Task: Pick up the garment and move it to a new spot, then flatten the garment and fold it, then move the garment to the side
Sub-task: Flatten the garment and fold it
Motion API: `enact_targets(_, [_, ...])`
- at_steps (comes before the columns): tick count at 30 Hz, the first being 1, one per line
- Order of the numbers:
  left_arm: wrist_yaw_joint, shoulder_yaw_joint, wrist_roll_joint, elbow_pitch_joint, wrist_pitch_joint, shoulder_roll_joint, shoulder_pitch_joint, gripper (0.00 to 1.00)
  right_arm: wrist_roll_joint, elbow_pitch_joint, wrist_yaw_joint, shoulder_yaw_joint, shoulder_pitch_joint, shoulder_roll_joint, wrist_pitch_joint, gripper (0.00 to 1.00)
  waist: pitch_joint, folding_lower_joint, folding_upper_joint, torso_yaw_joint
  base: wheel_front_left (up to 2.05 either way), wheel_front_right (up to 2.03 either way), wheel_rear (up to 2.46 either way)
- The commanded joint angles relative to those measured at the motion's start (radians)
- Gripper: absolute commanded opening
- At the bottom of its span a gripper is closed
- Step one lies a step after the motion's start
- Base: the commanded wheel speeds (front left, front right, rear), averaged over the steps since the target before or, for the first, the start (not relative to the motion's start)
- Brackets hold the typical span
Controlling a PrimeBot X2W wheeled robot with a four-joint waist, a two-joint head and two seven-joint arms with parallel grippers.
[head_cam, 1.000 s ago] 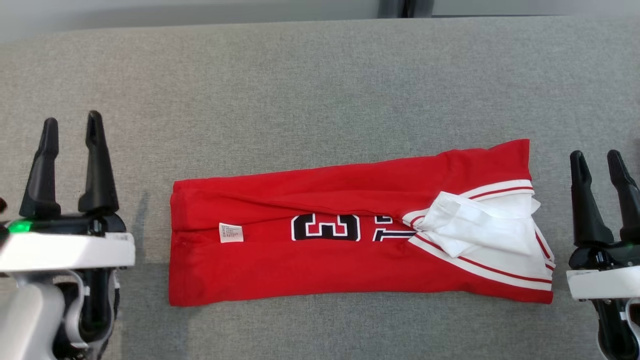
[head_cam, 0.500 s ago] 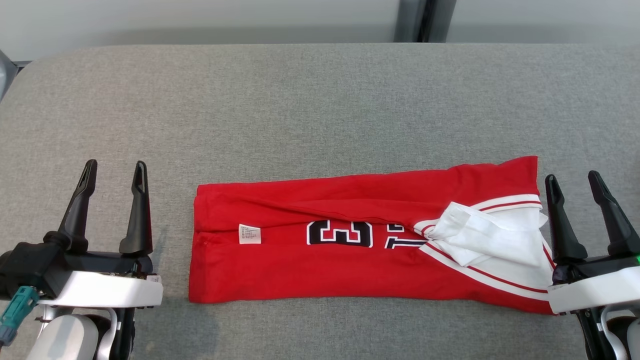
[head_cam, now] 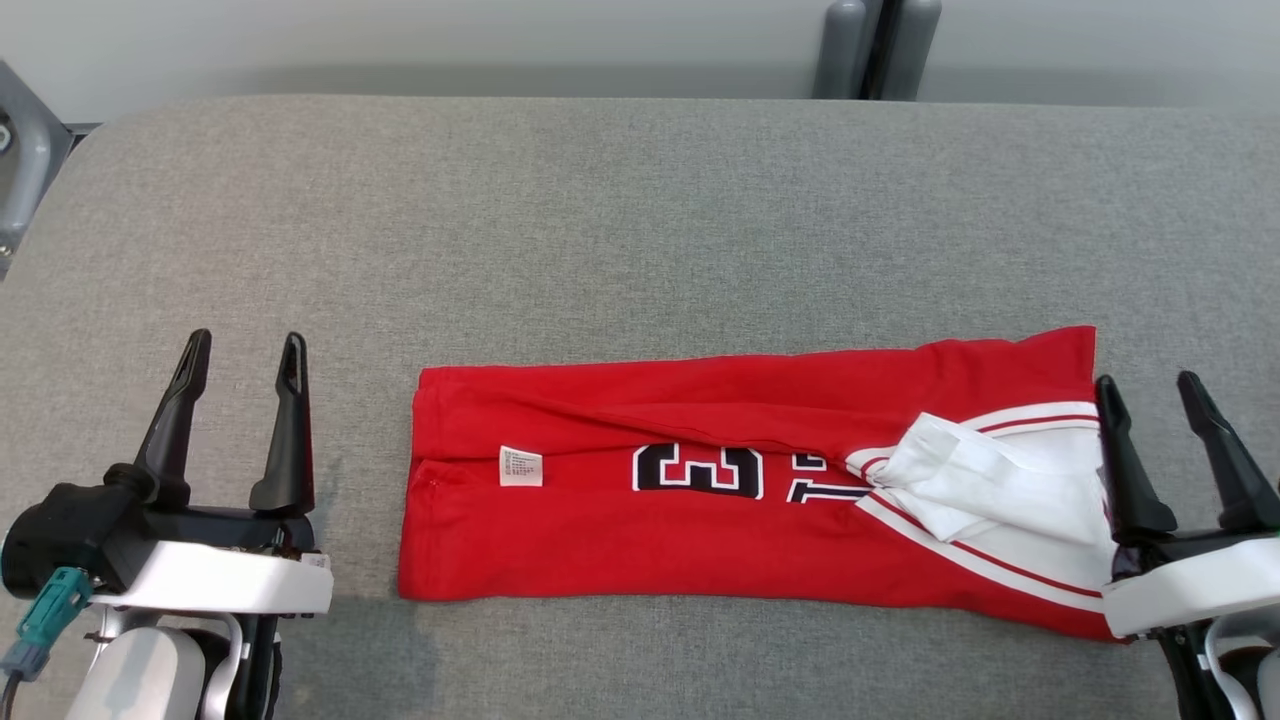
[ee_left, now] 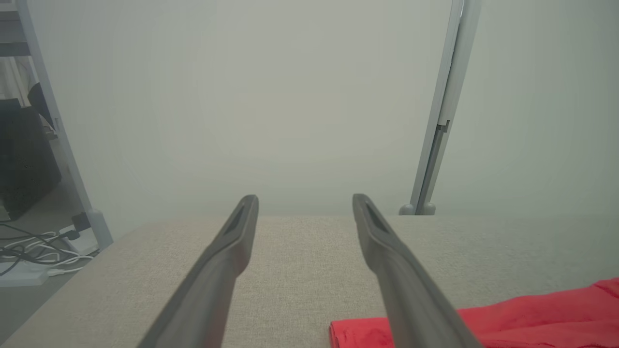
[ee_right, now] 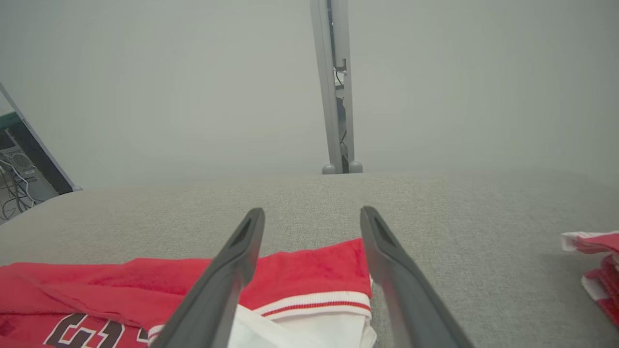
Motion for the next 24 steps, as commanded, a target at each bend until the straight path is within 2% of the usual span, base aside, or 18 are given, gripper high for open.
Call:
enact_targets(1, [-0.008,0.007,0.015,0.002,-0.002,-0.002,-0.010,1.00,-0.001,0.016,0.000,-0.017,0.013,-0.010,0.008,1.00,0.001,0.0000,-0.0001,0.006,0.00,0.00,0.00])
enact_targets(10, [-0.035,0.019,0.048,0.007,-0.002,-0.020,-0.023,1.00,0.013,0.131,0.000,-0.027,0.018,-0.018,0.028,1.00,0.015,0.0000,-0.0001,0.020,0.00,0.00,0.00])
enact_targets(24, [-0.067,0.036,0.077,0.019,-0.002,-0.043,-0.057,1.00,0.089,0.402,0.000,0.085,-0.077,-0.010,0.007,1.00,0.065,0.0000,-0.0001,0.018,0.00,0.00,0.00])
